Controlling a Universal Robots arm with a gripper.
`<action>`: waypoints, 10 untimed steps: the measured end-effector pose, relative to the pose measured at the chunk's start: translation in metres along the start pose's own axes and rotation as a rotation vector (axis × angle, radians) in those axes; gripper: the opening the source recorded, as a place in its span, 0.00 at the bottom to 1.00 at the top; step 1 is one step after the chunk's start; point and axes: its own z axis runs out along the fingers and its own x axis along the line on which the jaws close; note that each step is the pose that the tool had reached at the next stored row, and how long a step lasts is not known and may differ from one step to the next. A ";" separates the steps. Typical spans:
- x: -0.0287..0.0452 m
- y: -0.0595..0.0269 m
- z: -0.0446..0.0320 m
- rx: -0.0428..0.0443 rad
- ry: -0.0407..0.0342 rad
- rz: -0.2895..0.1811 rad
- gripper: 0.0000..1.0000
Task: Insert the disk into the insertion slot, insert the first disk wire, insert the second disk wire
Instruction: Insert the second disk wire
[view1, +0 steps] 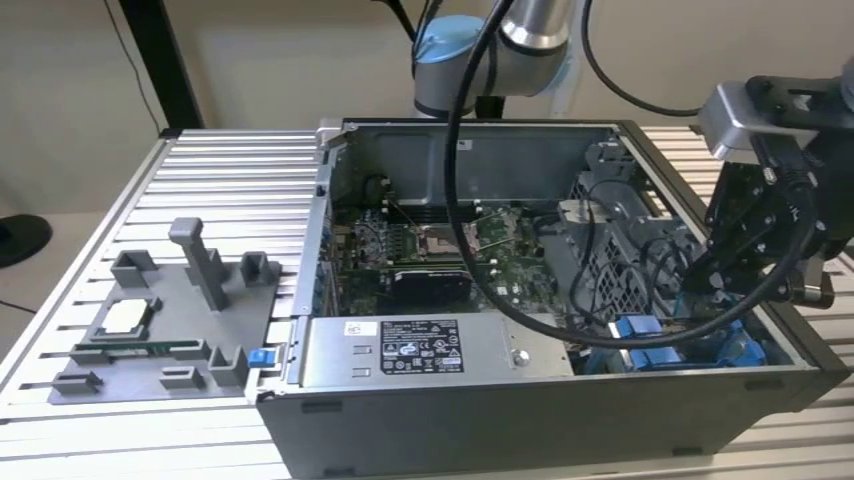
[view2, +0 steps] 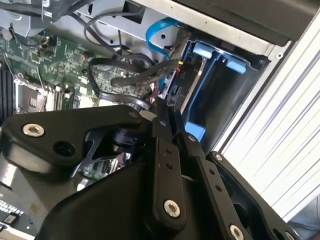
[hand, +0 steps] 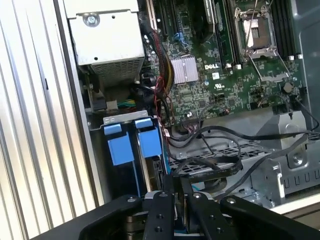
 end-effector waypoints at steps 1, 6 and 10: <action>0.0002 0.0000 0.0008 -0.0002 0.0030 -0.004 0.00; 0.0009 -0.0002 0.0042 -0.0127 0.0091 -0.069 0.00; 0.0023 -0.0007 0.0078 -0.0219 0.0119 -0.117 0.00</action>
